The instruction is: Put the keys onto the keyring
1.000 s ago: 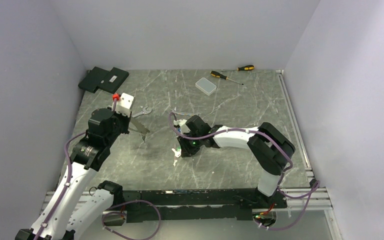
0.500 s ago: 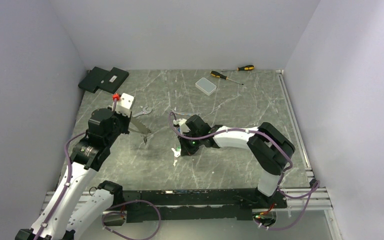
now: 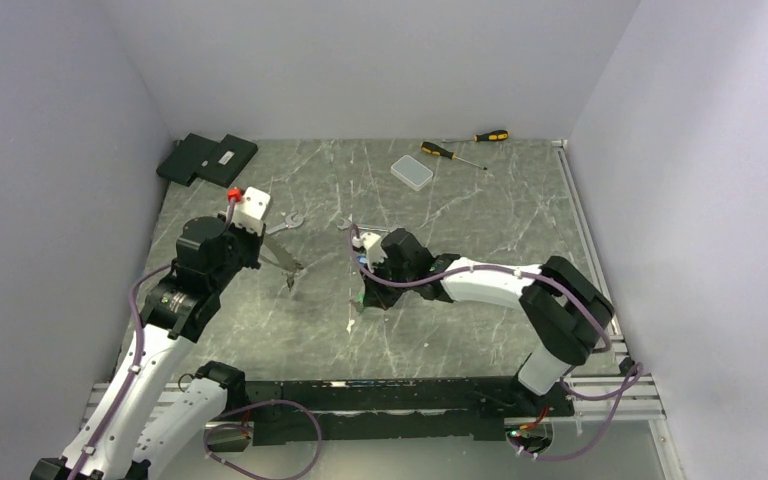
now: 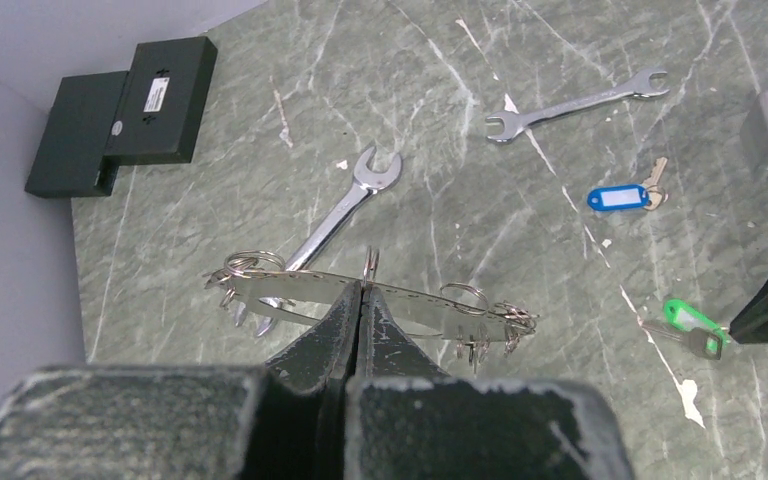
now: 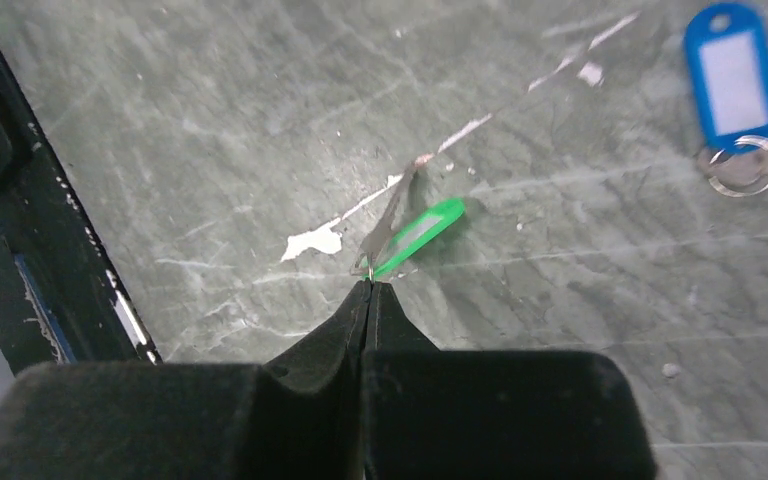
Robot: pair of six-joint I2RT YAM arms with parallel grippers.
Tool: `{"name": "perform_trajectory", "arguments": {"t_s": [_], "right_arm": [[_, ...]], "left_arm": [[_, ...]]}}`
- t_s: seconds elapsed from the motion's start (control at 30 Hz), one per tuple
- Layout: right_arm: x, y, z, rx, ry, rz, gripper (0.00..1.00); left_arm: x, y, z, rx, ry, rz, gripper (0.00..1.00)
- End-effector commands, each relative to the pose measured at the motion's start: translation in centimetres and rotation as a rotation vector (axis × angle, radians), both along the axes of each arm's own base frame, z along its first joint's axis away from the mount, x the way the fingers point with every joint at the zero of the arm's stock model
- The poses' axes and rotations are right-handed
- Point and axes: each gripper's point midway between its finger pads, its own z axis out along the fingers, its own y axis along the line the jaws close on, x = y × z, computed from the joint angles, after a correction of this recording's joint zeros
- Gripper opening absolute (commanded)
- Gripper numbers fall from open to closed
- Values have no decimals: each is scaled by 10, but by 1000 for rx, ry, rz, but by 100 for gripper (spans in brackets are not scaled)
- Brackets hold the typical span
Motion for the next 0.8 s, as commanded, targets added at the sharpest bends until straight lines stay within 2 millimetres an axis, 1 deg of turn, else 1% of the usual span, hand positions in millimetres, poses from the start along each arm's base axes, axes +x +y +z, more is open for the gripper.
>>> {"name": "perform_trajectory", "arguments": {"t_s": [0.0, 0.2, 0.37, 0.5, 0.6, 0.77], "right_arm": [[16, 7, 39, 86, -166, 22, 0], [17, 2, 65, 111, -256, 52, 0], [23, -2, 93, 108, -316, 46, 0], [22, 0, 118, 153, -352, 50, 0], [21, 2, 134, 181, -370, 58, 0], [21, 3, 153, 212, -394, 65, 0]], "left_arm": [[6, -12, 26, -33, -98, -60, 0], [0, -27, 31, -51, -120, -157, 0], [-6, -41, 33, -66, -128, -251, 0], [-12, -53, 35, -83, -135, -328, 0], [-20, -68, 36, -102, -138, -428, 0], [-30, -85, 36, -127, -131, -539, 0]]}}
